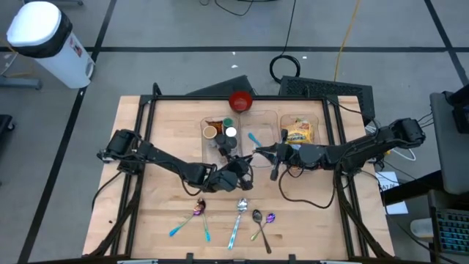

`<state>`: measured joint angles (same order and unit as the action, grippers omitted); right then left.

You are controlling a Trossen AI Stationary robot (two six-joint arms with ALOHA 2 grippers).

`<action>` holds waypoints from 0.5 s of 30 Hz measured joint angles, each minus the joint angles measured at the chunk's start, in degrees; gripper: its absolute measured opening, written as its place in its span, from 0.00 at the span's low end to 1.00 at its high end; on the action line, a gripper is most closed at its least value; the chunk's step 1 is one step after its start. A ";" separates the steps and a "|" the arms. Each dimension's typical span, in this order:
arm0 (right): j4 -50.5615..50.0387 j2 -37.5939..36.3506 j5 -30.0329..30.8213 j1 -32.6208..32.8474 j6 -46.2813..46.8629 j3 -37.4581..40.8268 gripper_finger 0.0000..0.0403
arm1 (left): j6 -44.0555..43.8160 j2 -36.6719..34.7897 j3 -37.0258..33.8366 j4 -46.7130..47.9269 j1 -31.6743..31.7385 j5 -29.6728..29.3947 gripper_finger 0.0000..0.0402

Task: Pick & Place Food Item
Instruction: Put the left blue pattern spoon into the middle transparent bin

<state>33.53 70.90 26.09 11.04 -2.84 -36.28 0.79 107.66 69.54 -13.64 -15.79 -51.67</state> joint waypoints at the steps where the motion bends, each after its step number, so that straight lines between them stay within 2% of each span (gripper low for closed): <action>1: -0.08 -0.11 0.05 0.25 -0.69 0.02 0.01 | -0.71 -0.01 0.00 0.63 0.00 0.60 0.08; 4: -0.34 -1.48 -0.58 0.91 -2.53 0.03 0.01 | -1.85 -0.58 0.11 3.15 -0.62 2.16 0.15; 10: 0.13 -9.13 -0.70 0.86 -6.79 -0.08 0.00 | -3.08 -4.82 0.09 6.64 -3.26 0.89 0.44; 15: -7.49 -15.42 1.92 -2.21 -11.49 -0.12 0.00 | -6.86 -11.54 0.11 15.34 -6.32 5.76 0.62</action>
<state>26.04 55.48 28.02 8.83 -14.33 -36.40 -6.08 96.11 69.65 1.71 -22.11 -45.91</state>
